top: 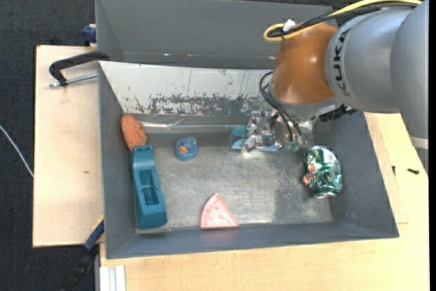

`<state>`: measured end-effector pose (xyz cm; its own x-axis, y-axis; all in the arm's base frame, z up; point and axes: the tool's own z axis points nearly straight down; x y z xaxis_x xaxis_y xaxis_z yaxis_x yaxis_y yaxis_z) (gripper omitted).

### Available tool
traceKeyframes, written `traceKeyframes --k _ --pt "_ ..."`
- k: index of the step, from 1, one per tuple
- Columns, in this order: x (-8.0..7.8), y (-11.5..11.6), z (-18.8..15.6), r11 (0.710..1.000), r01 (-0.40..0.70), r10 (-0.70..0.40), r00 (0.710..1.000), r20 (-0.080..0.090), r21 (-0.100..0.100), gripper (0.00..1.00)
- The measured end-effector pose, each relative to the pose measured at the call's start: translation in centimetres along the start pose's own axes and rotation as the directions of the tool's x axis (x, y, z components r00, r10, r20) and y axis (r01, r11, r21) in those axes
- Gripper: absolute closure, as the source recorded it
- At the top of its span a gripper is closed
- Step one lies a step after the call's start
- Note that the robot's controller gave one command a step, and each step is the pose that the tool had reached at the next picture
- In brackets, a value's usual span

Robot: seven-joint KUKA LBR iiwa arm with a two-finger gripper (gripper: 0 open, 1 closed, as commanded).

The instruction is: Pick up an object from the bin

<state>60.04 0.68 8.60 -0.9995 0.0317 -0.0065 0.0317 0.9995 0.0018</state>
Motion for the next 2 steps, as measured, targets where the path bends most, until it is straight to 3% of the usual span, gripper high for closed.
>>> traceKeyframes --k 2 --pt "0.21 0.0 -0.75 1.0 0.0 0.0 1.0 -0.009 0.0 1.0"
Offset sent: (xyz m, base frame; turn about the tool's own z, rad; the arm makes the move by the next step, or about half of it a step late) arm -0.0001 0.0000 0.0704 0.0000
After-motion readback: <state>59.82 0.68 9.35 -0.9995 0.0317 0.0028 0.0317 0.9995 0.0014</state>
